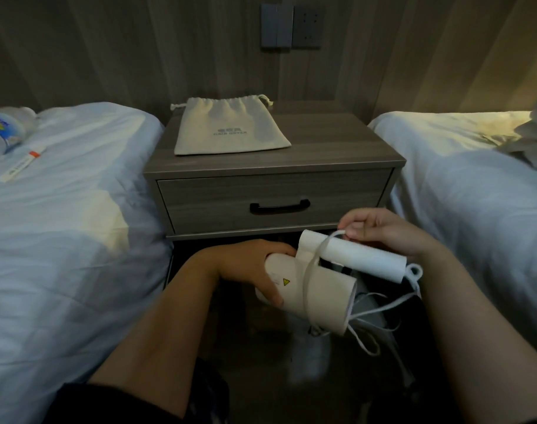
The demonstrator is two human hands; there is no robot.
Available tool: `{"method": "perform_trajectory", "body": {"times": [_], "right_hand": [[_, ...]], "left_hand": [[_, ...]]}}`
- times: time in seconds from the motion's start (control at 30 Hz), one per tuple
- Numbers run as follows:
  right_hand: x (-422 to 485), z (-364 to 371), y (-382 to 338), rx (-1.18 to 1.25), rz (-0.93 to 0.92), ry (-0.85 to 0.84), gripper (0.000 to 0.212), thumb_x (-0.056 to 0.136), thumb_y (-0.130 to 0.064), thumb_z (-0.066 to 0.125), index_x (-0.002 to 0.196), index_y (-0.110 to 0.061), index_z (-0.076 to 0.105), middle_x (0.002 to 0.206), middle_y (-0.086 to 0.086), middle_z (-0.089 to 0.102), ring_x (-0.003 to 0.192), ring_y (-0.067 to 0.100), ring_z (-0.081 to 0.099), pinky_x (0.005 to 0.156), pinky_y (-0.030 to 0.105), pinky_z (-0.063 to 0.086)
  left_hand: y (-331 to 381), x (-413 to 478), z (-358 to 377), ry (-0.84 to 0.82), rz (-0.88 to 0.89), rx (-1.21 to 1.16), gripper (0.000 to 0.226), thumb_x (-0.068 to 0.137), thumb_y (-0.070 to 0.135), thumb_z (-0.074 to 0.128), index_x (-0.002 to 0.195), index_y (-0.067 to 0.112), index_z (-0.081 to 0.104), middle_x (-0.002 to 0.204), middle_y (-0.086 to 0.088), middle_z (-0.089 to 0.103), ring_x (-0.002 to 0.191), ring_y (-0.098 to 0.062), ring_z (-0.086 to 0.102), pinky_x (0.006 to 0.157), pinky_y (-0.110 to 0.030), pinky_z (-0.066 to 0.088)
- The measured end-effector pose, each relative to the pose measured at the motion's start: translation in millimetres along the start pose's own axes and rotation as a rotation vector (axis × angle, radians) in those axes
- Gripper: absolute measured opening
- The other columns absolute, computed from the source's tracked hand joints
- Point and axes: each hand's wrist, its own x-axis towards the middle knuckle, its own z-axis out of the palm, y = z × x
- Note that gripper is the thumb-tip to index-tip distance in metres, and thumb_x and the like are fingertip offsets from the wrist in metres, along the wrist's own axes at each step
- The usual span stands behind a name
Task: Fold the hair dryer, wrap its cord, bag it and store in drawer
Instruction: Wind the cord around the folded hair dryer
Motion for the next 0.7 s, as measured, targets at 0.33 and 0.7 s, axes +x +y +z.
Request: {"method": "perform_trajectory", "body": {"times": [0.33, 0.7], "right_hand": [[17, 21, 19, 0.514, -0.145, 0.112, 0.042, 0.032, -0.029, 0.092, 0.069, -0.015, 0.078, 0.066, 0.0, 0.072, 0.057, 0.01, 0.068, 0.051, 0.019, 0.054], [22, 28, 11, 0.568, -0.045, -0.019, 0.053, 0.054, -0.034, 0.086, 0.097, -0.015, 0.063, 0.079, 0.002, 0.059, 0.049, 0.006, 0.042, 0.04, 0.016, 0.028]], "left_hand": [[-7, 15, 7, 0.158, 0.16, -0.724, 0.091, 0.029, 0.039, 0.091, 0.112, 0.023, 0.057, 0.102, -0.003, 0.065, 0.093, -0.015, 0.064, 0.076, -0.028, 0.055], [10, 27, 10, 0.647, 0.036, -0.985, 0.025, 0.078, 0.016, 0.069, 0.102, 0.02, 0.061, 0.102, -0.006, 0.066, 0.089, -0.02, 0.064, 0.064, -0.029, 0.055]]}}
